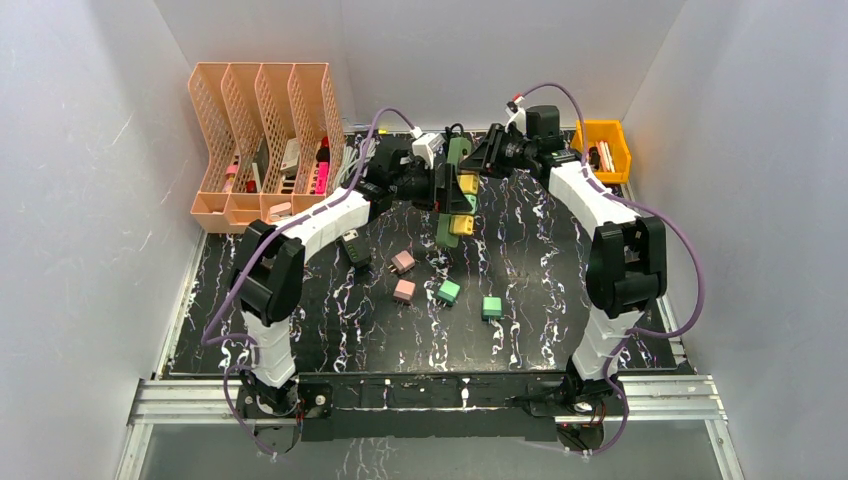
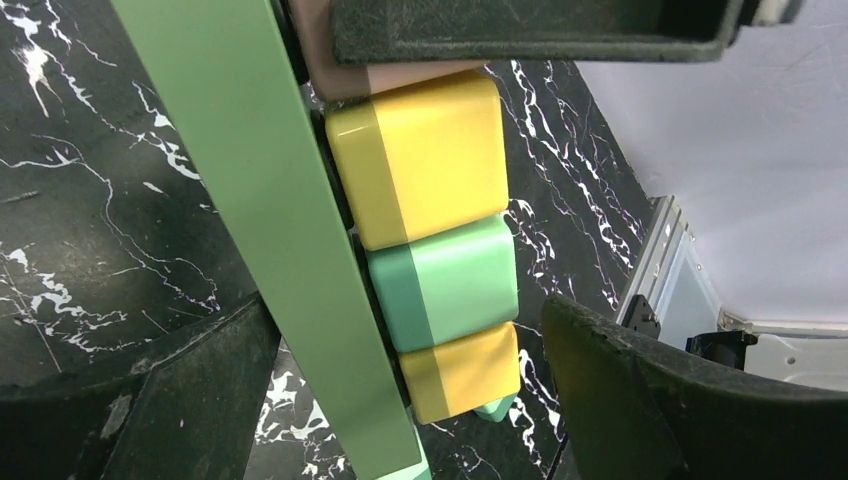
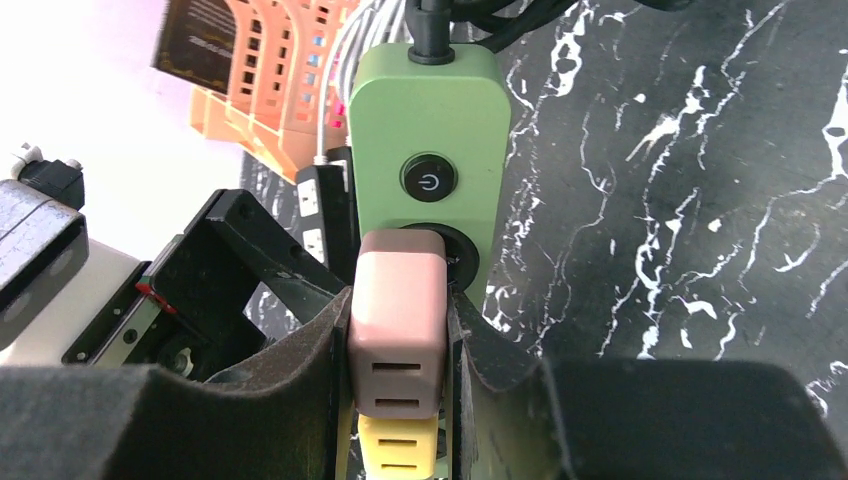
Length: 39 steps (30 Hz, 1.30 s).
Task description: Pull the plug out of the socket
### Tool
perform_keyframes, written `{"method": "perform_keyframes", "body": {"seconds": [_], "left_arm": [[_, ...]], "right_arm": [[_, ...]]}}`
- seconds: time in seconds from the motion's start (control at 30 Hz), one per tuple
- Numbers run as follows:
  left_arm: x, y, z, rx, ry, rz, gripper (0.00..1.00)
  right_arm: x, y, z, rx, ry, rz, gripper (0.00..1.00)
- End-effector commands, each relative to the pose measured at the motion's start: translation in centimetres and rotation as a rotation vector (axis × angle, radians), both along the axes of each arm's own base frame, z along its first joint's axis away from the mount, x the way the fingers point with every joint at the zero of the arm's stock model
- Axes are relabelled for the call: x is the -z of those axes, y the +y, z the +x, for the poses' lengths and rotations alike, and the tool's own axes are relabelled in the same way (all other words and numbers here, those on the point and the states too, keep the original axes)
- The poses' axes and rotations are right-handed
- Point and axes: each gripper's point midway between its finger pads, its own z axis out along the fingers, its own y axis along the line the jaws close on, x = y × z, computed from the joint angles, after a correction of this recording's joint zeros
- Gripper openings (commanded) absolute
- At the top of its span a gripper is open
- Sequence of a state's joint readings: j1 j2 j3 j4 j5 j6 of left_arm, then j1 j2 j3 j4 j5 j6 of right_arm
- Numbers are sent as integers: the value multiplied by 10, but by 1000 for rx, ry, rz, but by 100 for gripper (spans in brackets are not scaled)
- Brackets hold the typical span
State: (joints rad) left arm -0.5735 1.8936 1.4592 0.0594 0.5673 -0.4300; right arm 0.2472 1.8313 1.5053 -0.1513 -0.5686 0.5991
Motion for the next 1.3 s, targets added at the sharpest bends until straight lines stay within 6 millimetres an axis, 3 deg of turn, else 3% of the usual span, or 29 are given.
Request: {"method": "perform_keyframes", "body": {"seconds": [0.0, 0.2, 0.67, 0.77, 0.97, 1.27], "left_arm": [[-33, -18, -1, 23, -23, -80, 98], [-41, -30, 0, 38, -7, -137, 98], [-16, -30, 12, -65, 69, -125, 97], [-13, -32, 11, -53, 84, -121, 83], [-5, -34, 7, -25, 106, -113, 54], [12, 0, 36, -137, 66, 35, 46]], "right_arm": [[-70, 11, 8, 38, -209, -31, 0], [-66, 17, 7, 54, -205, -68, 0], [-92, 28, -5, 27, -199, 20, 0], [-107, 26, -10, 29, -228, 31, 0], [-119, 27, -13, 13, -253, 48, 0], [-140, 47, -43, -274, -351, 163, 0]]}}
